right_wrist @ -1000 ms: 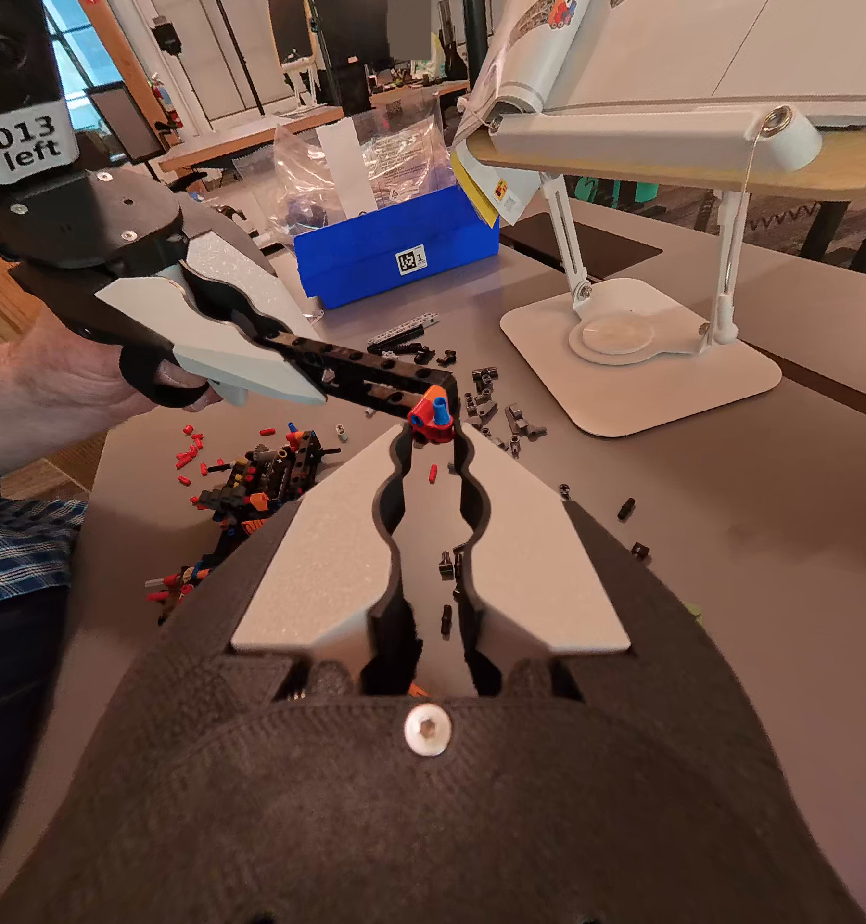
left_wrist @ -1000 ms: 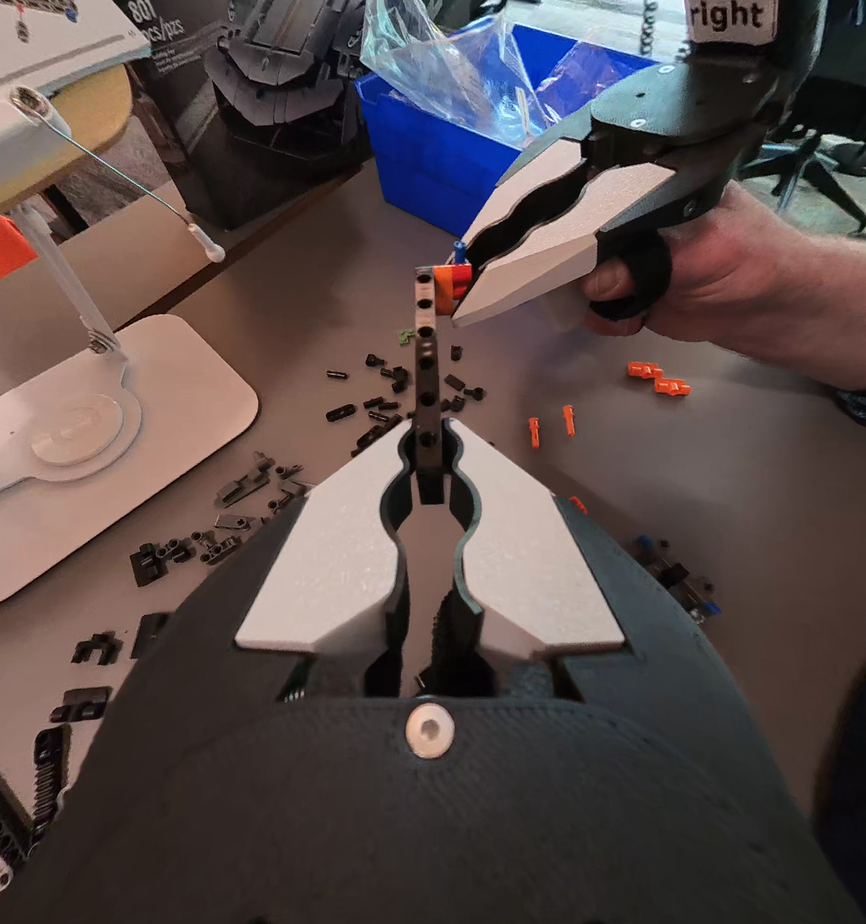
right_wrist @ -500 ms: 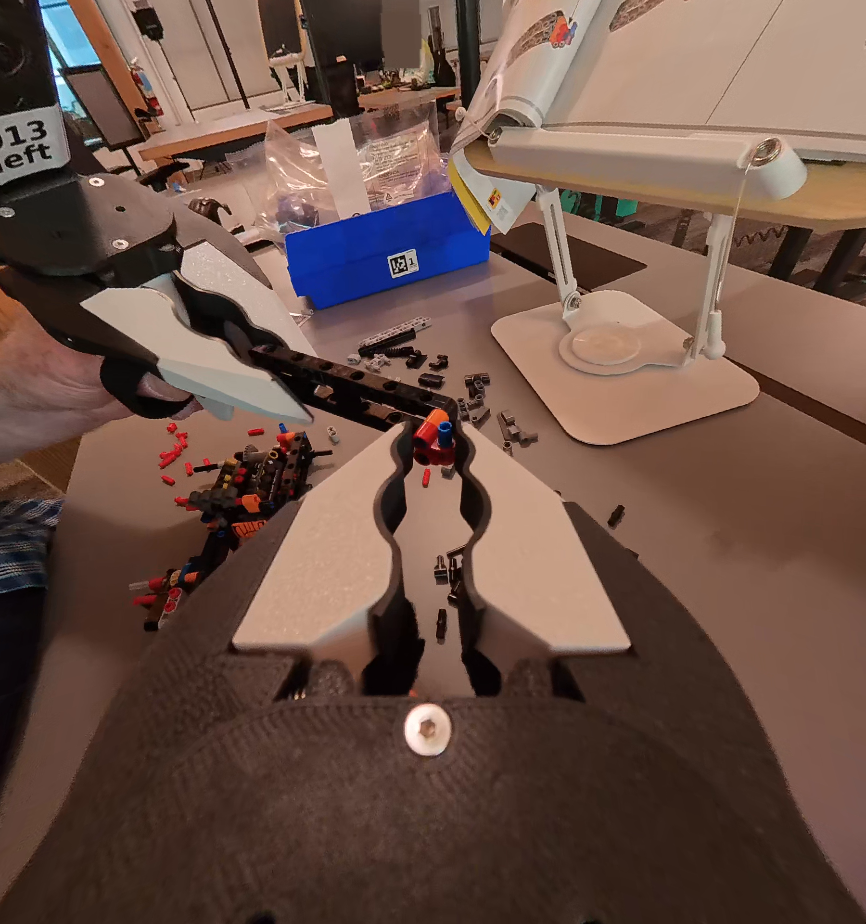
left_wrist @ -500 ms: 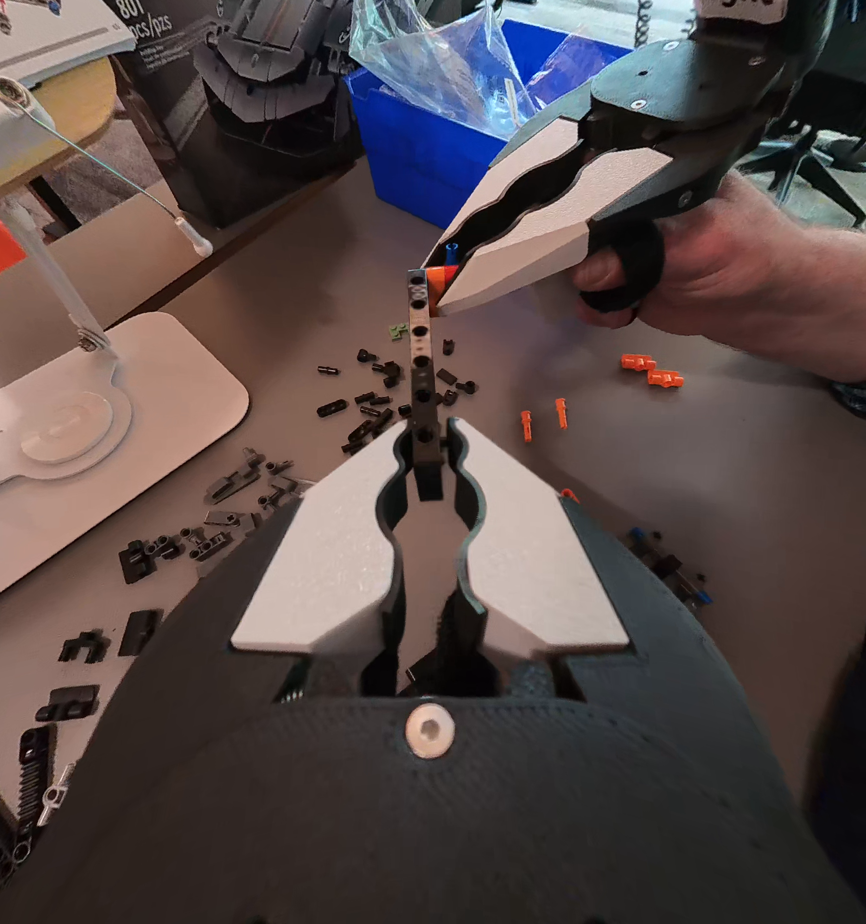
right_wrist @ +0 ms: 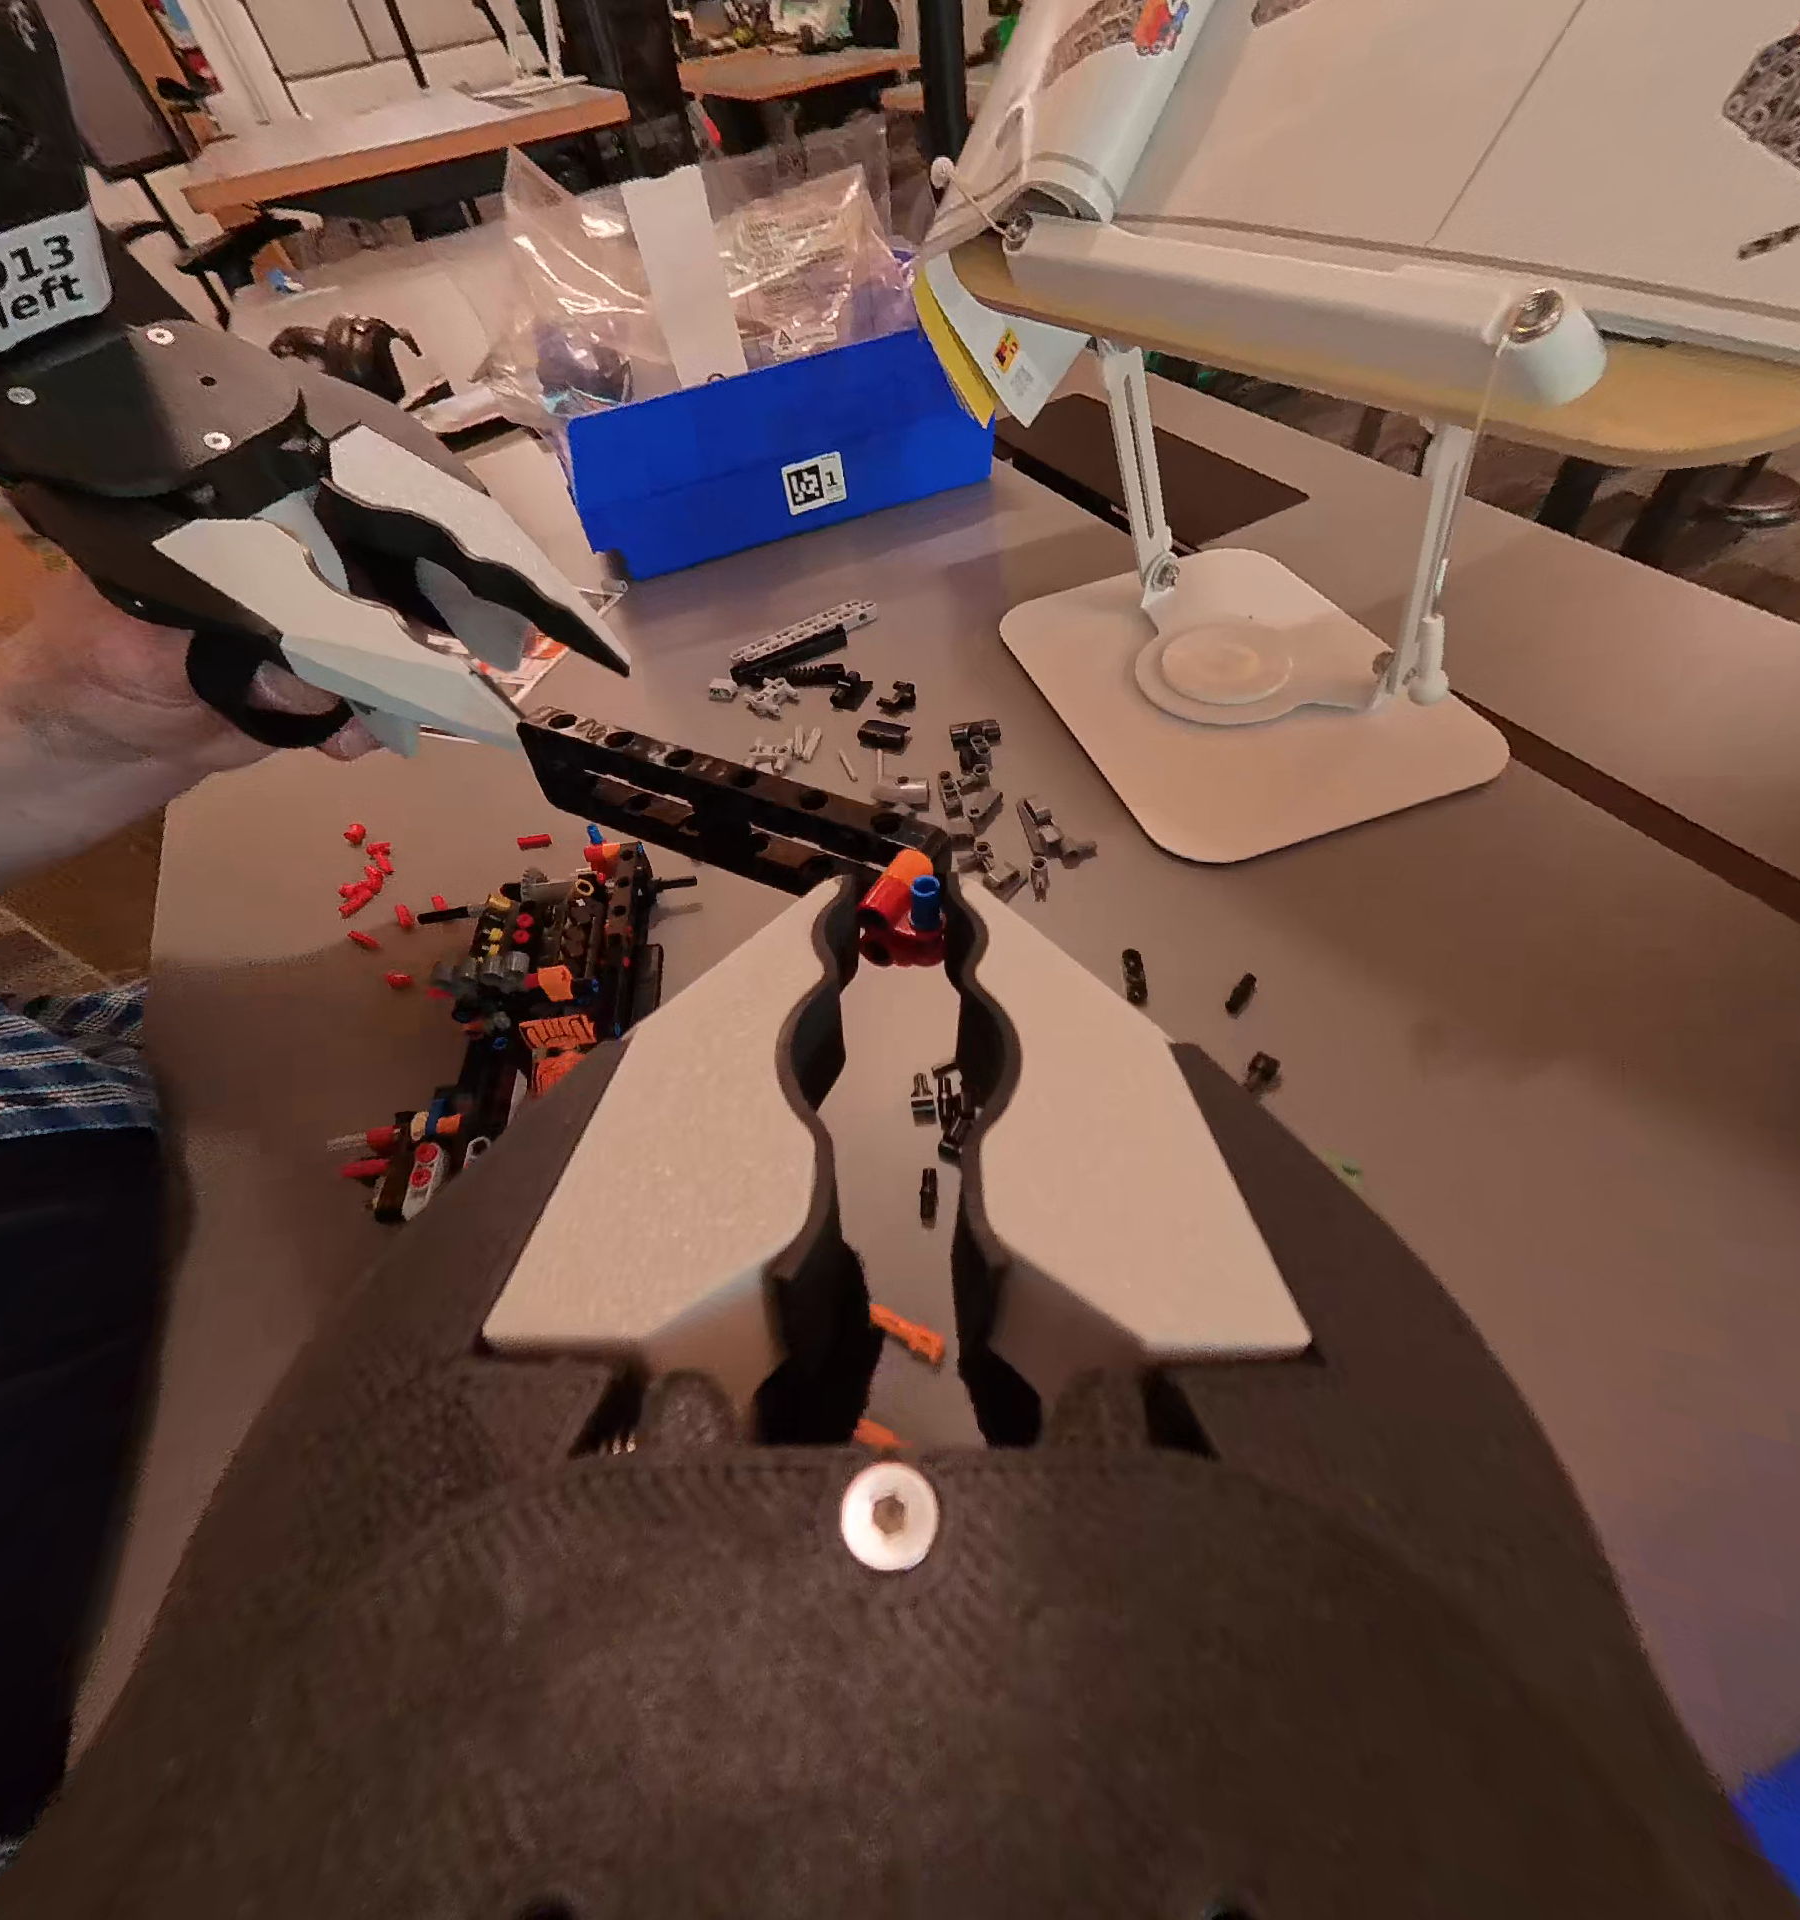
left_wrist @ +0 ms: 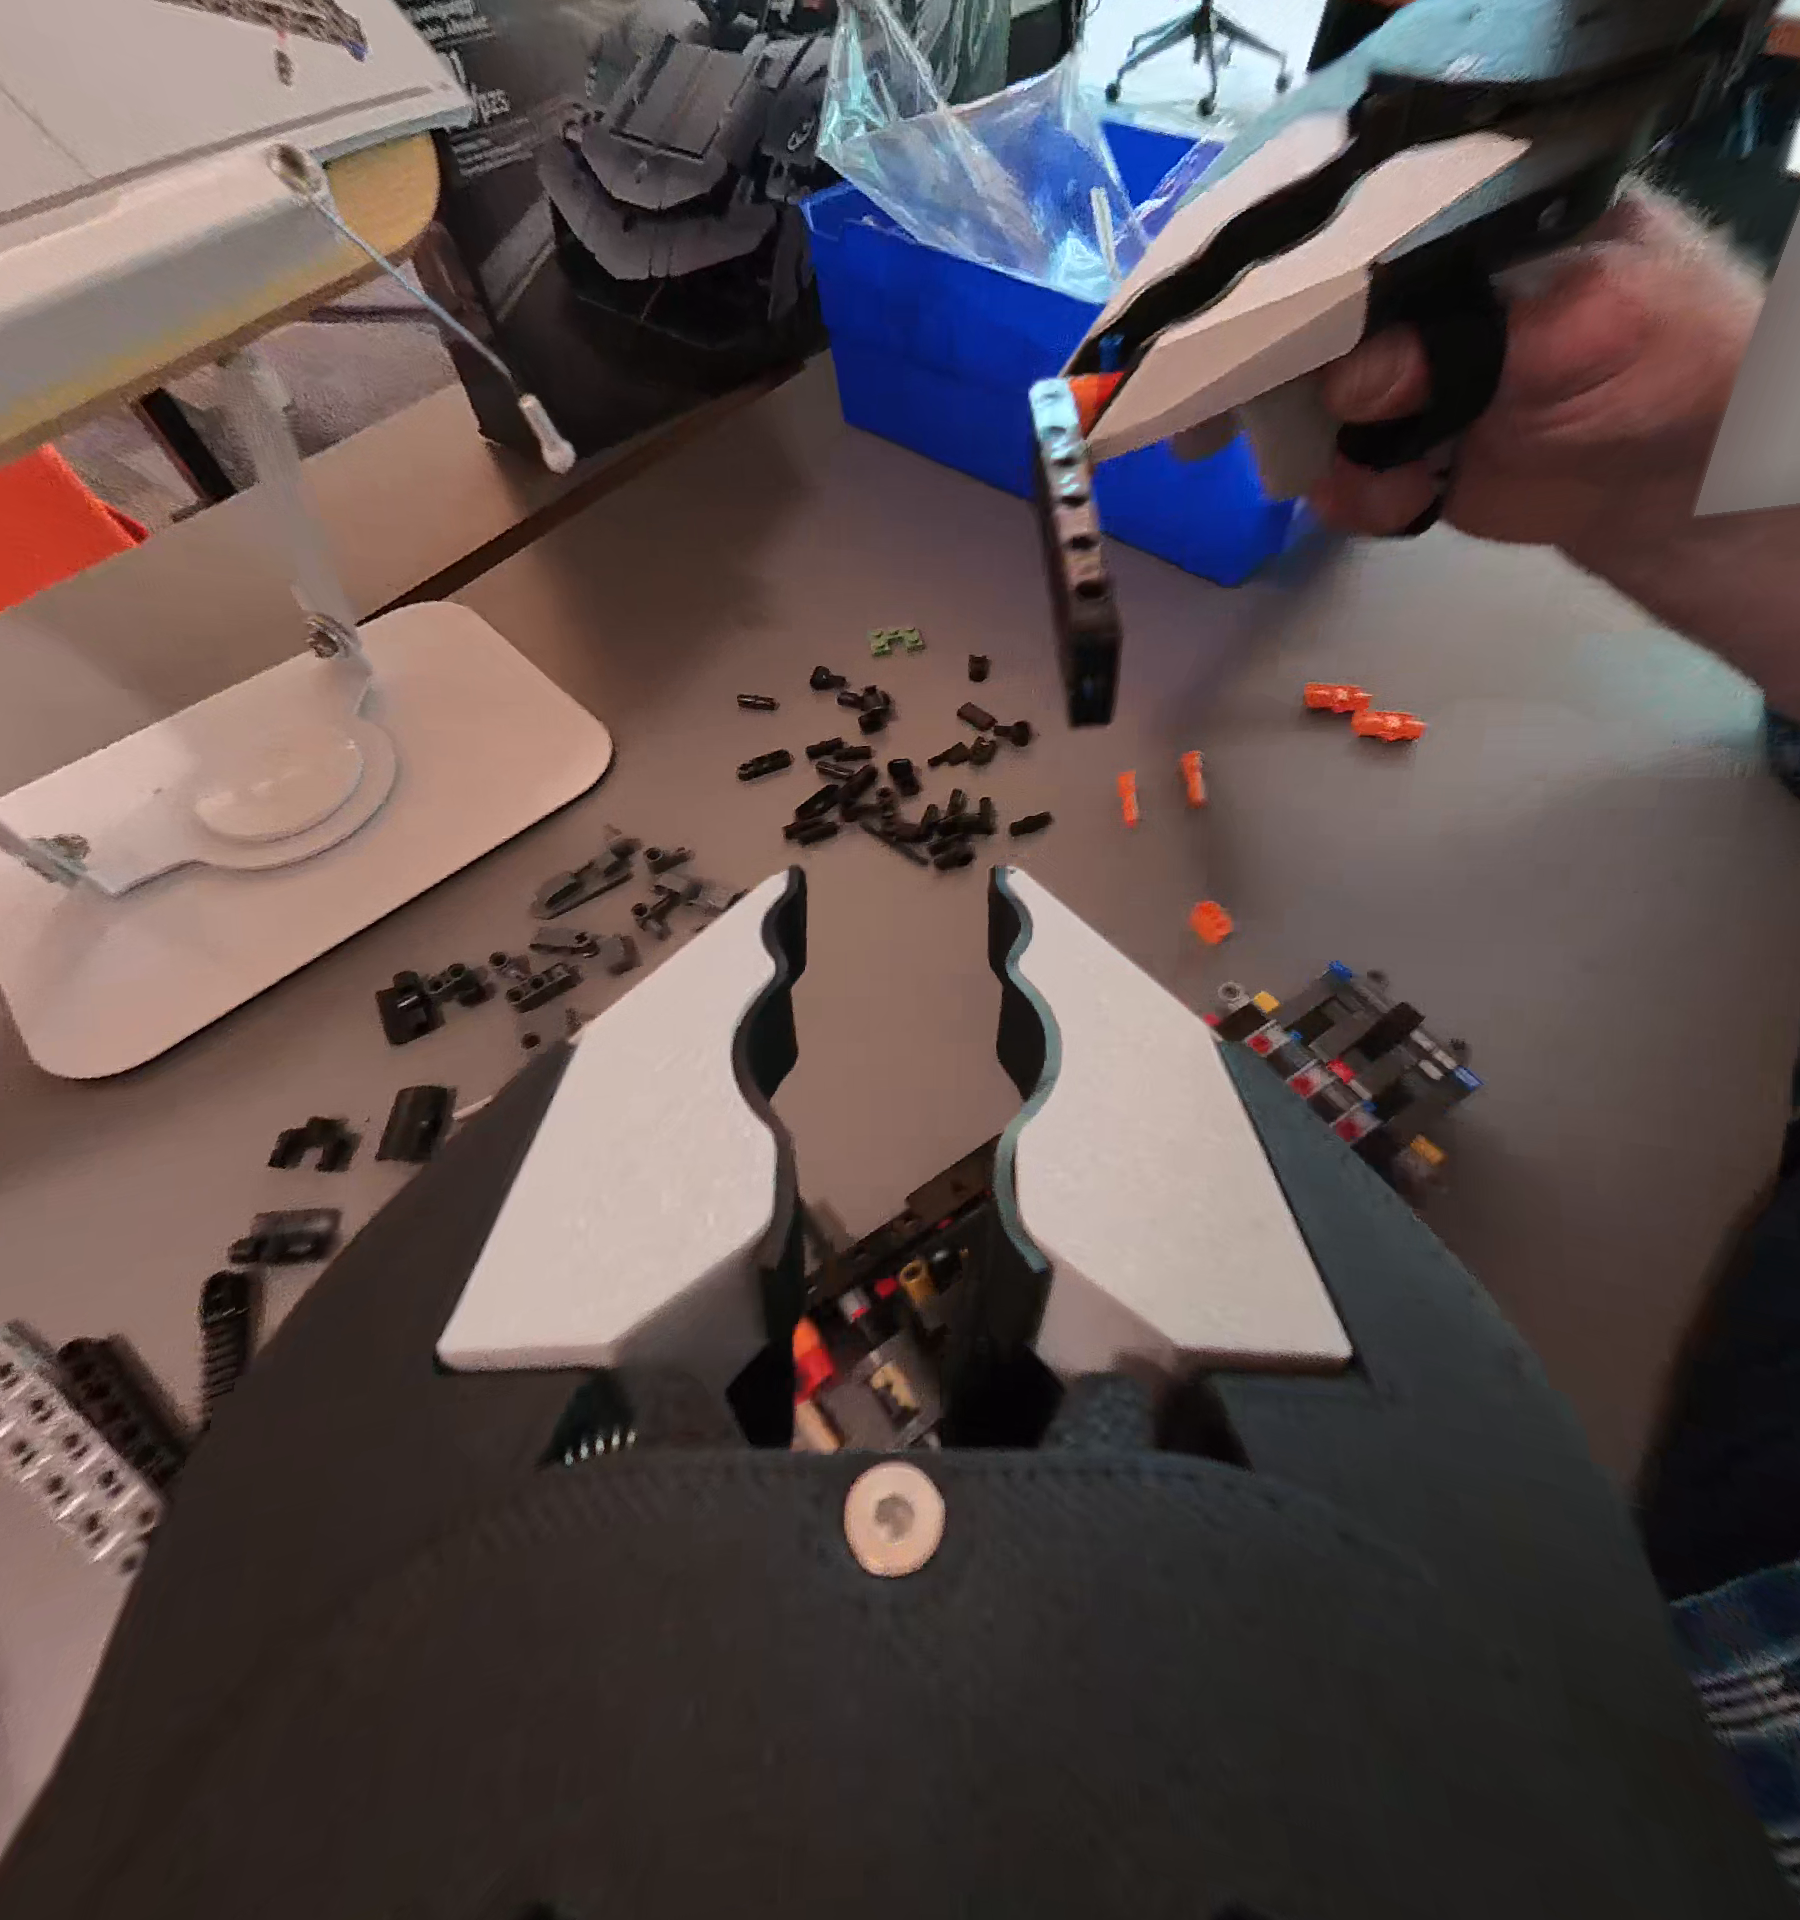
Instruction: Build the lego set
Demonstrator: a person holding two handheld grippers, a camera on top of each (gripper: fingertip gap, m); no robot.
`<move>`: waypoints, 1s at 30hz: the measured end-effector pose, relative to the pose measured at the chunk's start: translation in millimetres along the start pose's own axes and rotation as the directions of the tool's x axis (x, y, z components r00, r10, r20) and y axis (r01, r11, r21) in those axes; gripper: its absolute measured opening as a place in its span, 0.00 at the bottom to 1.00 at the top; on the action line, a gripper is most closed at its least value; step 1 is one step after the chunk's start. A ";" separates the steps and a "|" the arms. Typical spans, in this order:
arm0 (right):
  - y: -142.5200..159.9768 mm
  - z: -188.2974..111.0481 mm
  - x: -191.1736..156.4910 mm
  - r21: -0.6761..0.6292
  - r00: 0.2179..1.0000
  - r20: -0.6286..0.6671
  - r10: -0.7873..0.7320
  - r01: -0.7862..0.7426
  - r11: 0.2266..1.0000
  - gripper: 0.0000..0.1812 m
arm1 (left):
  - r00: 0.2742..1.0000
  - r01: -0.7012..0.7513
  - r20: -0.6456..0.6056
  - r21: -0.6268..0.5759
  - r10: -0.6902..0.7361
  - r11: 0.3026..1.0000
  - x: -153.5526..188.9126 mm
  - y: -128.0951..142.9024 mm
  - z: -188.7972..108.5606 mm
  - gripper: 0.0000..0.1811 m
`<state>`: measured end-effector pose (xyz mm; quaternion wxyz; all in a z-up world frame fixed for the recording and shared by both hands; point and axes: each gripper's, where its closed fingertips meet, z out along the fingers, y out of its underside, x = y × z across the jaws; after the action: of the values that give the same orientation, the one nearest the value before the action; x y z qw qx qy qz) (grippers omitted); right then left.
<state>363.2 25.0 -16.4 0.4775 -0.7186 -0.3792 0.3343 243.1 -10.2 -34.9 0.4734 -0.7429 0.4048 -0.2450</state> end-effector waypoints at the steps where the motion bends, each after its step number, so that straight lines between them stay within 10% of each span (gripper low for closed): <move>1: -0.3 -4.7 0.0 -0.012 1.000 -0.015 0.000 0.000 1.000 0.07 | 1.000 -0.019 0.017 -0.014 0.019 1.000 -4.9 3.1 -2.9 0.19; 12: 34.8 -62.2 -26.6 -0.332 0.996 -0.089 0.026 -0.054 0.942 0.07 | 0.997 -0.079 -0.020 -0.033 0.078 0.996 -24.6 14.5 -27.2 0.20; 30: 145.6 -99.4 -75.7 -0.855 0.971 -0.136 0.197 -0.216 0.472 0.07 | 0.989 -0.072 -0.137 -0.090 0.059 0.993 0.7 51.6 -50.2 0.20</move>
<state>442.8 -120.7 -112.4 0.0138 -0.9038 -0.4012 0.1481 186.9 -47.7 -59.7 0.4171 -0.7327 0.4711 -0.2593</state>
